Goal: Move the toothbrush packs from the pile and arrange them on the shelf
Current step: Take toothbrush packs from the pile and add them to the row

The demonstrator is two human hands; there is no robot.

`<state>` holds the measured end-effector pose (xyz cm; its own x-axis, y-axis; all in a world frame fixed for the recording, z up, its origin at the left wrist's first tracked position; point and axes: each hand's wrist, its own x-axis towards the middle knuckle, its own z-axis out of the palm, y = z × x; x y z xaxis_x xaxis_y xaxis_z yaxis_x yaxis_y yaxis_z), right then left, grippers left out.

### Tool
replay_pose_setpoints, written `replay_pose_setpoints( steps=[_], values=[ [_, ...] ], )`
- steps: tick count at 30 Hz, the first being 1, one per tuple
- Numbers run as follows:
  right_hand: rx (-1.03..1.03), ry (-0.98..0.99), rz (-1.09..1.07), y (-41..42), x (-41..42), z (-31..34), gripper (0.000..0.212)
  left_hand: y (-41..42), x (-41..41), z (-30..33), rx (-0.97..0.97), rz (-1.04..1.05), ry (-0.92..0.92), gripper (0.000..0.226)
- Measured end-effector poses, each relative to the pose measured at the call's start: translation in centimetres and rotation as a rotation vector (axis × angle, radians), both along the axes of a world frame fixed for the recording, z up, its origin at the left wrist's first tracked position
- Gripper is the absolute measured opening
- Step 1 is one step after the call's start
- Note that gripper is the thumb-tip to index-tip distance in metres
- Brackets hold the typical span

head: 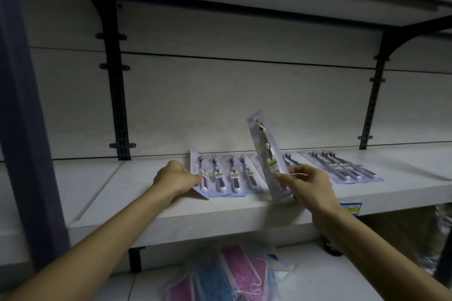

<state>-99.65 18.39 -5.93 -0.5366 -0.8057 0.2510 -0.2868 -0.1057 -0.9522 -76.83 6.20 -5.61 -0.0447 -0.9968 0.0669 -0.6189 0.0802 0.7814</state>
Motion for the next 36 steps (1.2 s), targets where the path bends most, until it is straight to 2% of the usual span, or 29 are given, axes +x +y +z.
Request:
replay_pose_setpoints(
  steps=[4, 8, 16, 21, 26, 30, 36],
  values=[
    [-0.007, 0.000, 0.002, -0.4, 0.5, 0.3, 0.017, 0.5, 0.8, 0.3, -0.127, 0.005, -0.332, 0.033],
    [-0.016, -0.009, -0.005, -0.3, 1.4, 0.7, 0.016, 1.0, 1.6, 0.6, -0.245, -0.027, -0.482, 0.036],
    [-0.007, 0.022, -0.076, 2.3, 2.3, -0.2, 0.014, 2.6, 0.0, 0.5, -0.599, -0.131, -0.412, 0.028],
    [-0.013, 0.021, -0.145, 4.7, 1.0, -0.2, 0.014, 4.0, -2.2, 0.6, -0.725, -0.220, -0.420, 0.032],
    [-0.008, 0.036, -0.175, 6.4, -1.9, 0.3, 0.024, 5.0, -5.2, 1.3, -0.773, -0.273, -0.377, 0.032],
    [-0.006, 0.018, -0.202, 7.6, -5.5, 0.3, 0.022, 6.3, -8.9, 1.8, -0.801, -0.311, -0.386, 0.030],
    [0.013, 0.014, -0.234, 9.5, -12.5, 1.2, 0.030, 8.2, -15.0, 1.7, -0.776, -0.278, -0.412, 0.029]
  ],
)
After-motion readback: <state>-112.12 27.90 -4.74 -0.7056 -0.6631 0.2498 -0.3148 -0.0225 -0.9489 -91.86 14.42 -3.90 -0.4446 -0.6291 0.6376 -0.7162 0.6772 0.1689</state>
